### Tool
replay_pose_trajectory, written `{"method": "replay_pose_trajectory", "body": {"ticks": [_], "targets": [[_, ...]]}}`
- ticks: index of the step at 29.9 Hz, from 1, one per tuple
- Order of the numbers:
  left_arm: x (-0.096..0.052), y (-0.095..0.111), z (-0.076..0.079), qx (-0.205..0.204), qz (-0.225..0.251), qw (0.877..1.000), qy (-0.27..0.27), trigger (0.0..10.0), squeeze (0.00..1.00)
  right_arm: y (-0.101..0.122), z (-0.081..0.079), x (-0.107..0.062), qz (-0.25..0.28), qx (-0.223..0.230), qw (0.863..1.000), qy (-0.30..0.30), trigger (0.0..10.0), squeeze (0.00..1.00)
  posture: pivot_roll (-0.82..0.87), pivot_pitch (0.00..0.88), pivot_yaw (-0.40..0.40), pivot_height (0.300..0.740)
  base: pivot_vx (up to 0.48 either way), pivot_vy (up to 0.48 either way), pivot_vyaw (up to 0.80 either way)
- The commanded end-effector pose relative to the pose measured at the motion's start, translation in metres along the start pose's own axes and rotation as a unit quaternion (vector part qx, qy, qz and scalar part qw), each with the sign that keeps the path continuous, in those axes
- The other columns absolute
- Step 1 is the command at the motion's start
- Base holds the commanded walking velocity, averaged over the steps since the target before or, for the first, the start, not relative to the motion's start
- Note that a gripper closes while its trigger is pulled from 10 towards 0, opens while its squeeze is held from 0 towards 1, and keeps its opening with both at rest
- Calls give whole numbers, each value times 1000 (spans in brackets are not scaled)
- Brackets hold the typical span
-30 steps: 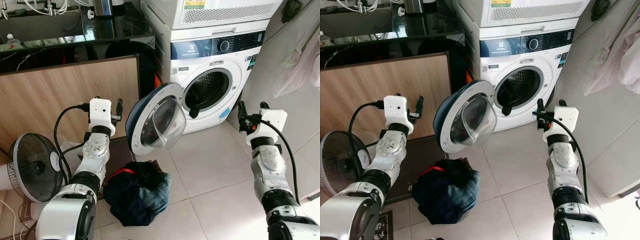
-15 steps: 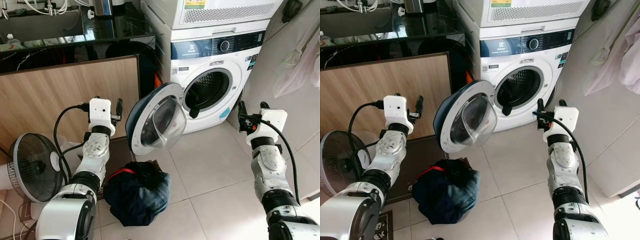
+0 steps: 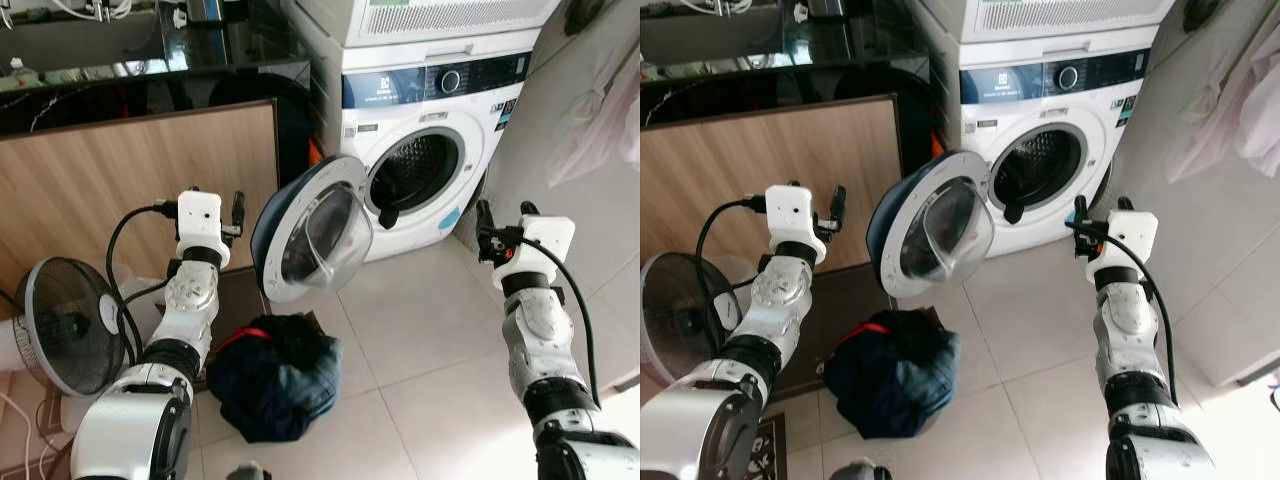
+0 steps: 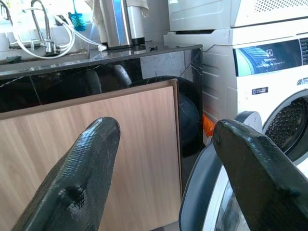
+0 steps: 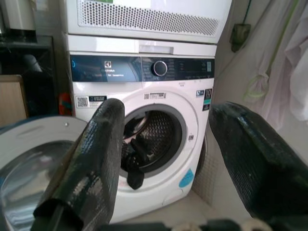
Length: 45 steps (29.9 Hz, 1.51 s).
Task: Clothes washing
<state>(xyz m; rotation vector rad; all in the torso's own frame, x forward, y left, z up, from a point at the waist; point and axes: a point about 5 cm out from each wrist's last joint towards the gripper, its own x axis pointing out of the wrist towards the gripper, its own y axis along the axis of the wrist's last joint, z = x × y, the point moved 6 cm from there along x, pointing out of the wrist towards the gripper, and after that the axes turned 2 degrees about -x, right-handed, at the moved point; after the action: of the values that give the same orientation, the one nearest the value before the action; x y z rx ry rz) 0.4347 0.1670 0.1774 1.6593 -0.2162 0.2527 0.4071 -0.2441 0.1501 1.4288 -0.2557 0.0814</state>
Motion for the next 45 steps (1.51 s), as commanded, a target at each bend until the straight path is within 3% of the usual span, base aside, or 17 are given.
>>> {"method": "replay_pose_trajectory", "body": {"ticks": [1,11,21,45], "targets": [[4,6,-2,-3,6,1000,5,10000,0,4,1,1,5,-8,1000,2,10000,0,61,70,-14,655,0,0,0],[3,5,-4,-6,6,1000,10,10000,0,3,3,0,6,-10,1000,3,10000,0,49,84,-19,655,0,0,0],[-4,-5,-22,-4,-8,999,36,10000,0,2,0,0,2,-11,1000,8,10000,0,50,100,-30,655,0,0,0],[-1,-4,-21,0,-12,1000,28,10000,0,0,0,0,-2,-8,1000,3,10000,0,57,85,-12,655,0,0,0]]}}
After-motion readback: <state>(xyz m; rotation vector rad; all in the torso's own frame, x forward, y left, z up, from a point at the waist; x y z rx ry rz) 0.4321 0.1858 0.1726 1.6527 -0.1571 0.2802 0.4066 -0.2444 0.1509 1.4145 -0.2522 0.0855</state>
